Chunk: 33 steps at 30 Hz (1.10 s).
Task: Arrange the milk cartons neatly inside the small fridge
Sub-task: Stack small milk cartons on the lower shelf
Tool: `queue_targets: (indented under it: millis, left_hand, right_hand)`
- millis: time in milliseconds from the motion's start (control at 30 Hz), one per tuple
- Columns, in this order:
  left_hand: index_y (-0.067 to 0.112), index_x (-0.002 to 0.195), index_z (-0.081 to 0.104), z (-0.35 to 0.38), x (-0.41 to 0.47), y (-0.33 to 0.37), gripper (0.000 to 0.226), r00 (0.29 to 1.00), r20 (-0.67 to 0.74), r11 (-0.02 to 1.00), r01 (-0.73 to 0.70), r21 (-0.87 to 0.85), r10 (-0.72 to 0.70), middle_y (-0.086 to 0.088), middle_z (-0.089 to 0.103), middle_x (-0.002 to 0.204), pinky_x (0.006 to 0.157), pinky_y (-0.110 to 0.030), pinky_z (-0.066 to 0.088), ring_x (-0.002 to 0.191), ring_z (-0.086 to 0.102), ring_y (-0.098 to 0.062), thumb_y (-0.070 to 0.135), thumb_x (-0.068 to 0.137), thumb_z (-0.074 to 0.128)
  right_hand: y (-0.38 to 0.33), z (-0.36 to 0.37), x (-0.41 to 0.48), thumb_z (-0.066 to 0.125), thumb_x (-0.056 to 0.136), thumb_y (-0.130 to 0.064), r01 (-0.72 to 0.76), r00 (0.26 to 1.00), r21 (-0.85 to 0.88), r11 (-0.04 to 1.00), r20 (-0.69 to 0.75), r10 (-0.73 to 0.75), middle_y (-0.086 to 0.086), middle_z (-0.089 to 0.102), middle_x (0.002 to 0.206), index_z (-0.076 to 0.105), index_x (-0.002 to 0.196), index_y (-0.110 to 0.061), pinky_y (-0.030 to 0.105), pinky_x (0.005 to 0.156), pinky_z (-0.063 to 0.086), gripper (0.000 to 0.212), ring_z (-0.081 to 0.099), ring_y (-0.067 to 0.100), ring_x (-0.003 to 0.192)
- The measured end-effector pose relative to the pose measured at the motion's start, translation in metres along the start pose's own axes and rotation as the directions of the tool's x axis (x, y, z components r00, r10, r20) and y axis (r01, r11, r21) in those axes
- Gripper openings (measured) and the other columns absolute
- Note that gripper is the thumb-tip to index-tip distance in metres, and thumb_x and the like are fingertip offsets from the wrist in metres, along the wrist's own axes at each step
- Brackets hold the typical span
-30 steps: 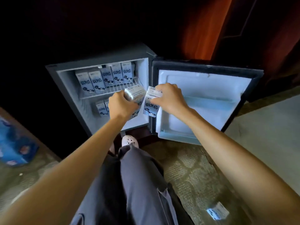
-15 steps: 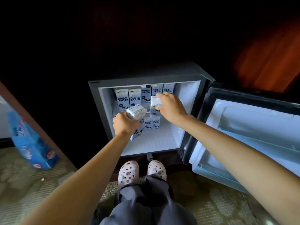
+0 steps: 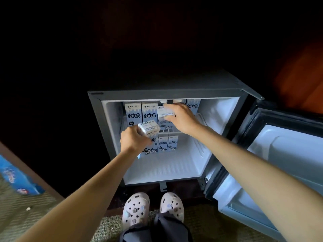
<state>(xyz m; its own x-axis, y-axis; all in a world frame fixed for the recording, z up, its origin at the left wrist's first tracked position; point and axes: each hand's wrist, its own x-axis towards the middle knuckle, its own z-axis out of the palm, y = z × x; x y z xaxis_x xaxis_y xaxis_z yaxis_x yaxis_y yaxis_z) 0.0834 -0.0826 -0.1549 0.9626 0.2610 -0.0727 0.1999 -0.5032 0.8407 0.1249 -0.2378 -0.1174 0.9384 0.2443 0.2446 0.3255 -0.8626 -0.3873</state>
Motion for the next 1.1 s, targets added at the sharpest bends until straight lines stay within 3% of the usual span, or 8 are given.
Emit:
queue_targets:
  millis: [100, 200, 500, 700, 833, 933, 1000, 1100]
  left_hand:
    - [0.014, 0.054, 0.034, 0.004, 0.002, -0.006, 0.045, 1.0, -0.018, 0.999, 0.005, -0.032, -0.005, 0.002, 0.05, 0.064, 0.045, -0.019, 0.032, 0.074, 0.052, -0.022, -0.001, 0.063, 0.075]
    - [0.013, 0.057, 0.036, 0.01, 0.003, -0.01, 0.041, 0.999, -0.018, 0.998, 0.031, -0.05, -0.032, -0.005, 0.057, 0.074, 0.047, -0.02, 0.036, 0.073, 0.052, -0.022, -0.001, 0.063, 0.074]
    - [0.004, 0.081, 0.061, 0.016, 0.017, -0.014, 0.027, 0.998, 0.067, 0.999, -0.021, 0.036, 0.019, -0.009, 0.065, 0.084, 0.063, -0.037, 0.053, 0.077, 0.058, -0.024, 0.0, 0.059, 0.076]
    - [0.01, 0.069, 0.056, 0.017, 0.021, -0.019, 0.024, 0.988, 0.153, 0.992, -0.049, 0.115, 0.031, -0.006, 0.067, 0.092, 0.056, -0.023, 0.049, 0.078, 0.059, -0.019, -0.002, 0.063, 0.075]
    - [0.015, 0.061, 0.047, 0.02, 0.019, -0.018, 0.032, 0.983, 0.178, 0.993, -0.064, 0.098, 0.046, -0.004, 0.06, 0.08, 0.035, -0.006, 0.032, 0.063, 0.048, -0.01, -0.003, 0.066, 0.073]
    - [0.009, 0.079, 0.064, 0.023, 0.018, -0.016, 0.019, 0.981, 0.177, 0.992, -0.09, 0.083, 0.074, -0.006, 0.068, 0.091, 0.042, -0.008, 0.038, 0.075, 0.055, -0.015, -0.001, 0.066, 0.074]
    - [0.005, 0.099, 0.067, 0.025, 0.018, -0.014, 0.034, 0.982, 0.167, 0.991, -0.103, 0.082, 0.088, -0.008, 0.071, 0.102, 0.053, -0.015, 0.043, 0.081, 0.057, -0.015, 0.0, 0.066, 0.075]
    - [0.005, 0.105, 0.067, 0.026, 0.017, -0.011, 0.04, 0.981, 0.164, 0.989, -0.123, 0.083, 0.108, -0.009, 0.07, 0.108, 0.058, -0.017, 0.042, 0.083, 0.055, -0.015, -0.001, 0.067, 0.075]
  right_hand:
    - [0.009, 0.006, 0.008, 0.053, 0.093, -0.017, -0.13, 0.992, 0.195, 0.972, 0.022, 0.128, 0.012, 0.057, 0.115, 0.048, 0.128, -0.001, 0.02, 0.076, 0.042, 0.039, 0.056, 0.025, 0.102]
    - [0.017, 0.015, 0.01, 0.052, 0.093, -0.022, -0.263, 0.963, 0.325, 0.909, 0.036, 0.266, 0.012, 0.056, 0.125, 0.034, 0.136, -0.006, 0.025, 0.081, 0.042, 0.049, 0.056, 0.027, 0.111]
    - [0.034, 0.044, 0.013, 0.055, 0.092, -0.019, -0.43, 0.902, 0.404, 0.807, 0.234, 0.363, 0.011, 0.058, 0.118, 0.038, 0.13, -0.011, 0.04, 0.09, 0.053, 0.042, 0.059, 0.026, 0.103]
    - [0.04, 0.047, 0.018, 0.051, 0.094, -0.014, -0.403, 0.913, 0.535, 0.742, 0.293, 0.284, 0.005, 0.055, 0.128, 0.038, 0.133, -0.014, 0.027, 0.08, 0.054, 0.041, 0.056, 0.016, 0.097]
    - [0.038, 0.05, 0.018, 0.049, 0.096, -0.017, -0.374, 0.924, 0.46, 0.806, 0.265, 0.277, 0.005, 0.055, 0.132, 0.039, 0.132, -0.013, 0.027, 0.094, 0.039, 0.038, 0.052, 0.018, 0.115]
    - [0.042, 0.058, 0.016, 0.047, 0.095, -0.007, -0.359, 0.932, 0.369, 0.857, 0.189, 0.309, 0.011, 0.058, 0.125, 0.037, 0.133, -0.006, 0.011, 0.072, 0.043, 0.039, 0.057, 0.017, 0.104]
    - [0.044, 0.066, 0.017, 0.047, 0.094, 0.0, -0.372, 0.928, 0.373, 0.85, 0.153, 0.339, 0.014, 0.06, 0.114, 0.031, 0.134, -0.002, 0.003, 0.051, 0.044, 0.043, 0.061, 0.012, 0.087]
    - [0.046, 0.075, 0.021, 0.039, 0.096, 0.001, -0.374, 0.926, 0.431, 0.821, 0.122, 0.358, 0.007, 0.056, 0.087, 0.029, 0.134, -0.003, 0.034, 0.075, 0.058, 0.039, 0.063, 0.025, 0.089]
